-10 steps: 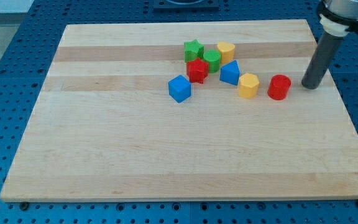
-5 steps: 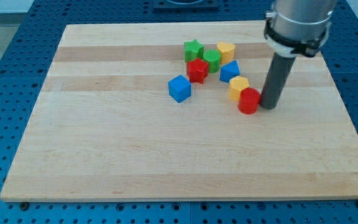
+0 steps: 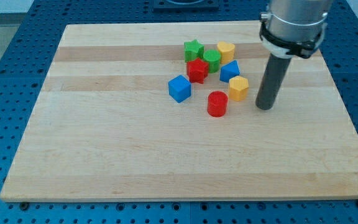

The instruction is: Move red circle at bottom left to yellow hexagon

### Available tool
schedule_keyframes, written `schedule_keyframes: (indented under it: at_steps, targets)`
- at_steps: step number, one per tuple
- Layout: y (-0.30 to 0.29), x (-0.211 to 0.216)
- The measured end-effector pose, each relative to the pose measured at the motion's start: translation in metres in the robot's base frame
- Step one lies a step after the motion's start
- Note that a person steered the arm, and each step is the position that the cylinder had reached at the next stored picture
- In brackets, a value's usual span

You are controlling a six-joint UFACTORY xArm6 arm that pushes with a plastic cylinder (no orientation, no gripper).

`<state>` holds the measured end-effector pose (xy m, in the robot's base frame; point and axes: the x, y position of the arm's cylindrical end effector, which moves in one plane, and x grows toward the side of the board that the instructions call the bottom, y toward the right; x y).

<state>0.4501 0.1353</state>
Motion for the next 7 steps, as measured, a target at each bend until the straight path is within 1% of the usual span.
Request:
schedule_keyframes:
  at_steps: [2, 4, 5, 6, 7]
  targets:
    - [-0.082, 0.001]
    - [-0.119, 0.048]
    - [-0.164, 0.038]
    - [-0.185, 0.003]
    - [-0.179, 0.000]
